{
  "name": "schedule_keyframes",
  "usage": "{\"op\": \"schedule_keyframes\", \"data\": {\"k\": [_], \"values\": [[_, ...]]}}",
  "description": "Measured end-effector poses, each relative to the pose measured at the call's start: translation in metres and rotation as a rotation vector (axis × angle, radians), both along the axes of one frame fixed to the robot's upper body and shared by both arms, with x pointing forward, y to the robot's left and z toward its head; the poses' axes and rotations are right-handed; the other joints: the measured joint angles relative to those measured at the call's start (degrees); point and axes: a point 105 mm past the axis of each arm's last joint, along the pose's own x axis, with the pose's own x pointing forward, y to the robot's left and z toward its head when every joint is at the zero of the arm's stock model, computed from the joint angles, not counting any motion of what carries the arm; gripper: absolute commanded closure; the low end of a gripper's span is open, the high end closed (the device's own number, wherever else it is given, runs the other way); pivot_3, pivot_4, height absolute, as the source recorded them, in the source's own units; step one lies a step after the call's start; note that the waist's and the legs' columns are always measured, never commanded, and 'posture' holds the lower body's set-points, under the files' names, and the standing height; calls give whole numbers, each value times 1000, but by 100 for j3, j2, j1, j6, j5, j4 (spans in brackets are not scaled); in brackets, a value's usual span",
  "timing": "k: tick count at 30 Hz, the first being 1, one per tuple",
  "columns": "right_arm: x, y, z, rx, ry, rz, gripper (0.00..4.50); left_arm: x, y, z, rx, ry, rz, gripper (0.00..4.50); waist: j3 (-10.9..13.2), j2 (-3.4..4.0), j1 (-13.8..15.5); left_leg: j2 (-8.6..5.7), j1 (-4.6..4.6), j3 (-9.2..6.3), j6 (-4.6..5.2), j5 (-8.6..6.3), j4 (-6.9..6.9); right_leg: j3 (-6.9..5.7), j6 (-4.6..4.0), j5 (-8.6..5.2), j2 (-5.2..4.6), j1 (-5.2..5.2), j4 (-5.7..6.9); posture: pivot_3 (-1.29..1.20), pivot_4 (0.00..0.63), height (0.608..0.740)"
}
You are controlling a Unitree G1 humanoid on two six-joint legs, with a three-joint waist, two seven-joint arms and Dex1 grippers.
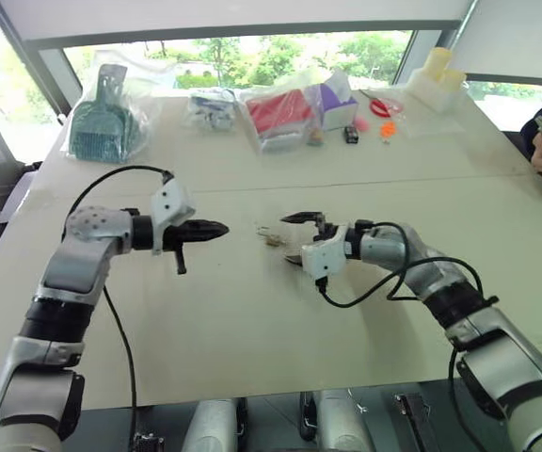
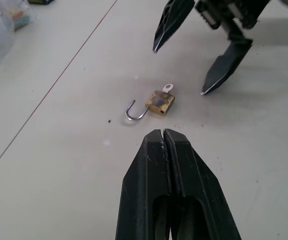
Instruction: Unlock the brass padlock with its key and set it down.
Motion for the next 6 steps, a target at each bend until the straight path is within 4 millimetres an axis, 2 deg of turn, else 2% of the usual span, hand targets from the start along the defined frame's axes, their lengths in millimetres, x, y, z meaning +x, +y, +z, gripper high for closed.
{"op": "schedule_keyframes", "data": {"k": [6], "values": [[-19, -21, 15, 160, 457, -196, 63, -18, 14, -11, 10, 54, 74, 4500, 1, 3, 4, 3, 0, -5, 3, -3, -1, -4, -1, 0, -2, -1, 1, 0, 150, 740]]}}
